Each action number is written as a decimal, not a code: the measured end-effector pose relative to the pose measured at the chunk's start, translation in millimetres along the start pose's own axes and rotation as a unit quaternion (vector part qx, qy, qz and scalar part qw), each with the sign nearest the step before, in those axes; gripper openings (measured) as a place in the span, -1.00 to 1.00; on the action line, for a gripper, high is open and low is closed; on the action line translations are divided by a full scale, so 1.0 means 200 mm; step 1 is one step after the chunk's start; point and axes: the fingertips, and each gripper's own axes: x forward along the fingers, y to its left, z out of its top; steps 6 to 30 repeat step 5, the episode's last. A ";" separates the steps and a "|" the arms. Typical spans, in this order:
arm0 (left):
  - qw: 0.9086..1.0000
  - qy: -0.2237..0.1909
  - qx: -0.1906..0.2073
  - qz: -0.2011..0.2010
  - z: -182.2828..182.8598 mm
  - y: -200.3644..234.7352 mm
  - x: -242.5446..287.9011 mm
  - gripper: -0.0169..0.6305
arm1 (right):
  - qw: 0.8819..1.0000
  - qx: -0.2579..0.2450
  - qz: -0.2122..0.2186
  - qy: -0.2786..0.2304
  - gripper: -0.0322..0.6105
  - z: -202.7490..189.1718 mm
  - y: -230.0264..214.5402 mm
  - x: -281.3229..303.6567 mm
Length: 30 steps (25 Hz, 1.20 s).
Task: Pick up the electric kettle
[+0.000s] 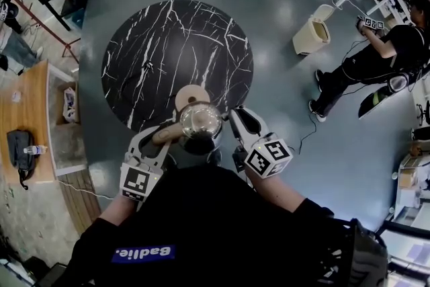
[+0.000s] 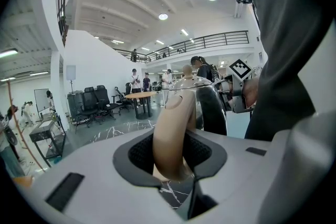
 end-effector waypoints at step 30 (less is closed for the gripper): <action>1.000 0.002 0.000 0.000 0.00 0.00 -0.01 -0.57 | 1.000 0.002 0.000 0.003 -0.68 -0.01 0.01 0.00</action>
